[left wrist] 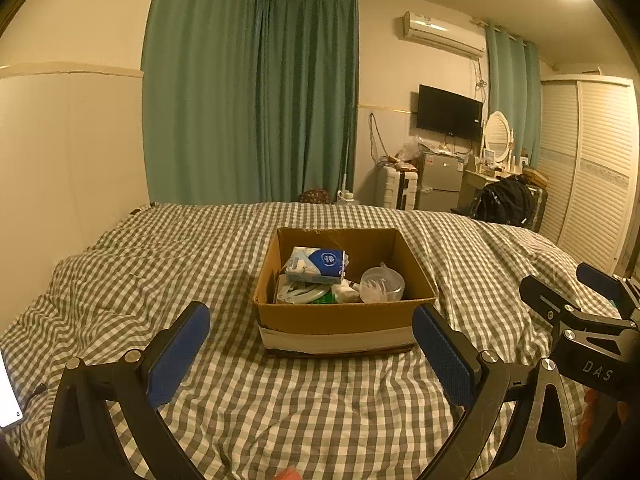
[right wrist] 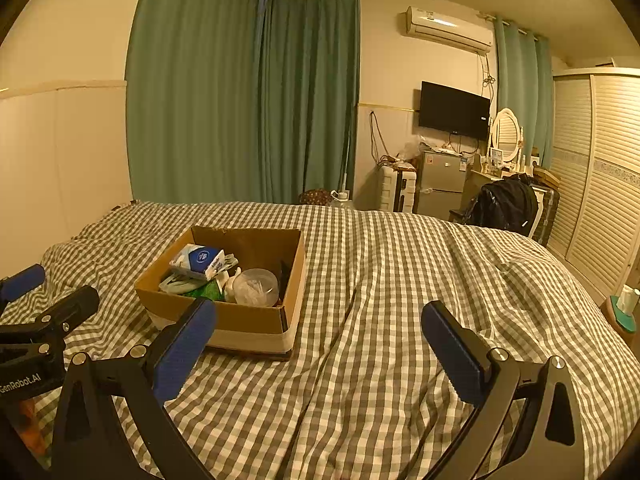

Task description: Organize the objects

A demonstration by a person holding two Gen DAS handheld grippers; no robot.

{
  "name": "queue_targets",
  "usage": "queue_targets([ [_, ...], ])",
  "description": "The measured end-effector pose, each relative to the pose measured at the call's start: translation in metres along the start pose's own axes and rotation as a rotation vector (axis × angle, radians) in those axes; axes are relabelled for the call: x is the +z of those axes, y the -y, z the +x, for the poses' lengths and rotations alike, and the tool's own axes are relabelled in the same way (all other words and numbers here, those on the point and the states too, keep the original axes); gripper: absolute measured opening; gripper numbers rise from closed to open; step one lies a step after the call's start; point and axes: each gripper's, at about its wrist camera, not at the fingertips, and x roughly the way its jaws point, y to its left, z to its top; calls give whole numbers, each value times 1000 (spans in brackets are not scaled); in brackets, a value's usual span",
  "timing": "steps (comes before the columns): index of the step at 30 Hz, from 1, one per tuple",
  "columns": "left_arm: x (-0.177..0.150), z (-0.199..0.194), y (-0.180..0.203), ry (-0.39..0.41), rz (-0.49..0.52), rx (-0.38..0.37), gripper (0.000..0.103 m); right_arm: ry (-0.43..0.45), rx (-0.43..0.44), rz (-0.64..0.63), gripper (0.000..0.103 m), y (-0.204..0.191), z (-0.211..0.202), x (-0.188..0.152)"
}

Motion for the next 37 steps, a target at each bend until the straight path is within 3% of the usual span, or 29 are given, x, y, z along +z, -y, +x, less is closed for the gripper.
queue_targets([
  [37, -2, 6, -7, -23, -4, 2, 103, -23, 7, -10, 103, -3, 4, -4],
])
